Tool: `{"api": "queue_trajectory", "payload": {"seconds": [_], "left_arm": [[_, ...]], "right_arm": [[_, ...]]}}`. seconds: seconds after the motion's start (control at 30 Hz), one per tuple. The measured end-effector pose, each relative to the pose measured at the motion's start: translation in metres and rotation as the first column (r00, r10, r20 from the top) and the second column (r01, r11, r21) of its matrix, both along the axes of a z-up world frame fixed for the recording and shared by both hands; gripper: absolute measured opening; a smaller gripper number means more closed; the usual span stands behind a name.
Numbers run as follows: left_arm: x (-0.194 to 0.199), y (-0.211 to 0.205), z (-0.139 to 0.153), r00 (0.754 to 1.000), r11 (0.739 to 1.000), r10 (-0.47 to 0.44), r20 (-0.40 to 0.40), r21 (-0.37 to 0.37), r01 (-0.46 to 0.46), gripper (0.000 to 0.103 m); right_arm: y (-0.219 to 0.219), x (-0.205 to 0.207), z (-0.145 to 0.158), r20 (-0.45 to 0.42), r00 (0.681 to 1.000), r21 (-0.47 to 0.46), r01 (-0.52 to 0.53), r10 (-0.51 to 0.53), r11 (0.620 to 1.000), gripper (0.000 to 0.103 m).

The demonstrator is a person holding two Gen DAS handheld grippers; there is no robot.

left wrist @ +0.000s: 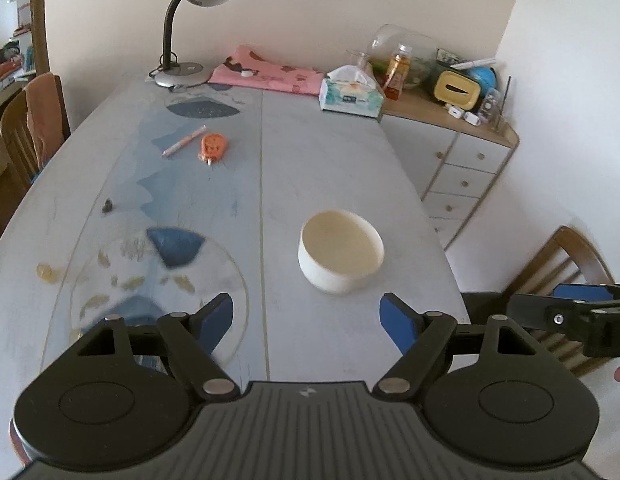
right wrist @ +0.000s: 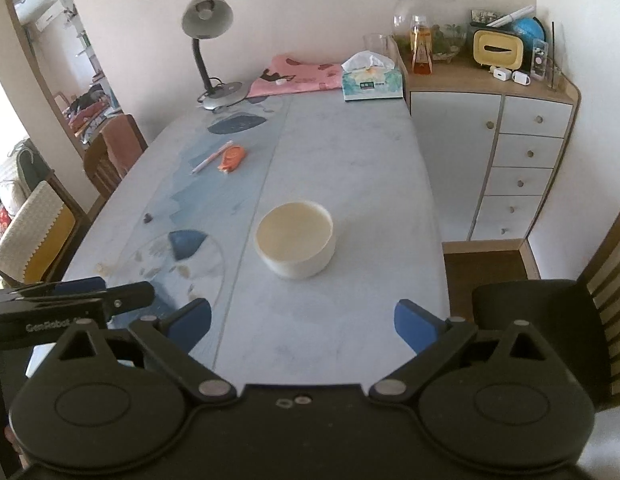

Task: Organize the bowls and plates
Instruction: 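Move both grippers to the rim of the cream bowl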

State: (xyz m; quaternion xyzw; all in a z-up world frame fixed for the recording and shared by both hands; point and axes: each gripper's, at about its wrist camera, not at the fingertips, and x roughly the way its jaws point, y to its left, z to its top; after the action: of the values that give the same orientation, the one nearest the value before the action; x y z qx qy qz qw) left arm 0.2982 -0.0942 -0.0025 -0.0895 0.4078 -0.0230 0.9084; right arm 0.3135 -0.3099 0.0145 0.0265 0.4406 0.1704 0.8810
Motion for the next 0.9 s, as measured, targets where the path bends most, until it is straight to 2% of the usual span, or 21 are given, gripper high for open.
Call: {"api": "queue_trajectory", "payload": {"seconds": [0.17, 0.37, 0.67, 0.83, 0.9], "left_arm": [[0.046, 0.002, -0.013, 0.999, 0.999, 0.017, -0.029, -0.033, -0.018, 0.081], [0.099, 0.006, -0.042, 0.989, 0.996, 0.038, -0.144, -0.073, -0.049, 0.081], [0.151, 0.002, -0.071, 0.978, 0.998, 0.052, -0.204, -0.036, -0.06, 0.081], [0.173, -0.001, -0.087, 0.969, 0.997, 0.071, -0.235, -0.025, -0.079, 0.081], [0.179, -0.002, -0.092, 0.967, 0.996, 0.077, -0.243, -0.025, -0.086, 0.081]], "right_arm": [[0.002, 0.05, -0.022, -0.045, 0.999, -0.009, 0.014, -0.014, 1.0, 0.099], [0.009, 0.1, -0.052, -0.098, 0.995, -0.025, 0.006, -0.009, 1.0, 0.098], [0.022, 0.144, -0.091, -0.155, 0.988, -0.041, -0.032, 0.026, 0.999, 0.095], [0.026, 0.159, -0.106, -0.17, 0.984, -0.053, -0.061, 0.051, 0.997, 0.083], [0.03, 0.165, -0.11, -0.171, 0.983, -0.053, -0.072, 0.062, 0.996, 0.081]]}}
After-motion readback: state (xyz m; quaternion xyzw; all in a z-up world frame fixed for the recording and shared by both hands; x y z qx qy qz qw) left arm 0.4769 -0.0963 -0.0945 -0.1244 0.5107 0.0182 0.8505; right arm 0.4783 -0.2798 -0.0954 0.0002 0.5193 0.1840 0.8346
